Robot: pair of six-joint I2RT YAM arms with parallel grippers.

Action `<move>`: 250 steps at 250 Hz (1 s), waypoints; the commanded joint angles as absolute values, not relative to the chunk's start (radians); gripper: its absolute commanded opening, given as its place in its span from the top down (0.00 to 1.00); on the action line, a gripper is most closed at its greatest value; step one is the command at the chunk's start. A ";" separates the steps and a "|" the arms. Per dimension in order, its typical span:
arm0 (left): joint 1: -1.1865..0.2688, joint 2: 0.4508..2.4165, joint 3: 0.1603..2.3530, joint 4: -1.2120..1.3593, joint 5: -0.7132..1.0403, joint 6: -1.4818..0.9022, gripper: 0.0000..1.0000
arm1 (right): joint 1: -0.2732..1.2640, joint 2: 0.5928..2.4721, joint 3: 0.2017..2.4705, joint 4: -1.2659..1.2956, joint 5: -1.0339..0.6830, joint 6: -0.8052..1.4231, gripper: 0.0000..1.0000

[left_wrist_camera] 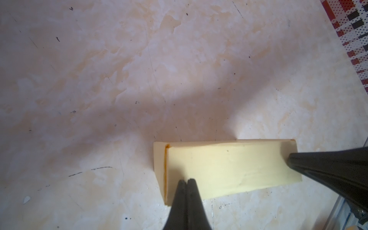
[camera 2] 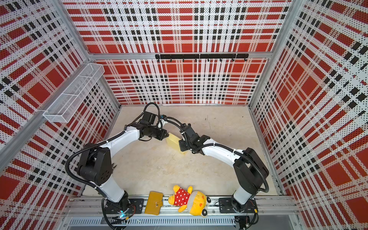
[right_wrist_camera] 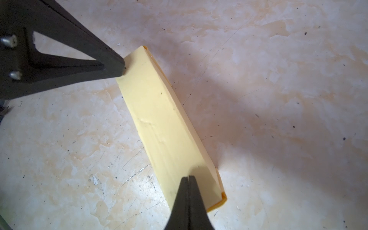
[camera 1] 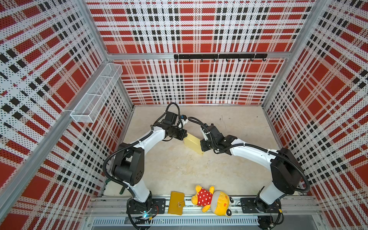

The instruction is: Fold the paper box

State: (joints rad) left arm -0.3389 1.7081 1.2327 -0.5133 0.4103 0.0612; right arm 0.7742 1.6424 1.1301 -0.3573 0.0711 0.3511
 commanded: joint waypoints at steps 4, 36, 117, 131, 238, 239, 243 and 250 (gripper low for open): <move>-0.331 1.696 1.206 -0.566 0.364 0.063 0.90 | 0.765 1.664 1.110 -0.419 0.084 0.332 0.97; -0.330 1.652 1.221 -0.566 0.378 0.058 0.74 | 0.765 1.646 1.145 -0.415 0.067 0.307 0.94; -0.297 1.572 1.275 -0.595 0.382 0.068 0.56 | 0.765 1.585 1.225 -0.396 0.089 0.187 0.70; -0.275 1.564 1.270 -0.595 0.383 0.069 0.55 | 0.765 1.595 1.251 -0.410 0.090 0.161 0.65; -0.071 1.467 1.088 -0.449 0.465 0.007 0.37 | 0.765 1.715 1.453 -0.567 -0.004 -0.002 0.37; -0.070 1.466 1.087 -0.447 0.465 0.007 0.37 | 0.765 1.716 1.455 -0.568 -0.004 -0.003 0.37; -0.065 1.465 1.081 -0.440 0.465 0.002 0.37 | 0.765 1.725 1.461 -0.574 -0.009 -0.009 0.36; -0.056 1.464 1.073 -0.432 0.466 -0.002 0.36 | 0.765 1.740 1.474 -0.587 -0.016 -0.019 0.36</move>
State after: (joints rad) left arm -0.0956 1.4994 1.1103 -0.5064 0.4374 0.0376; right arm 0.7681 1.6779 1.4254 -0.5228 0.0326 0.0616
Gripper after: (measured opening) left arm 0.624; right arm 0.631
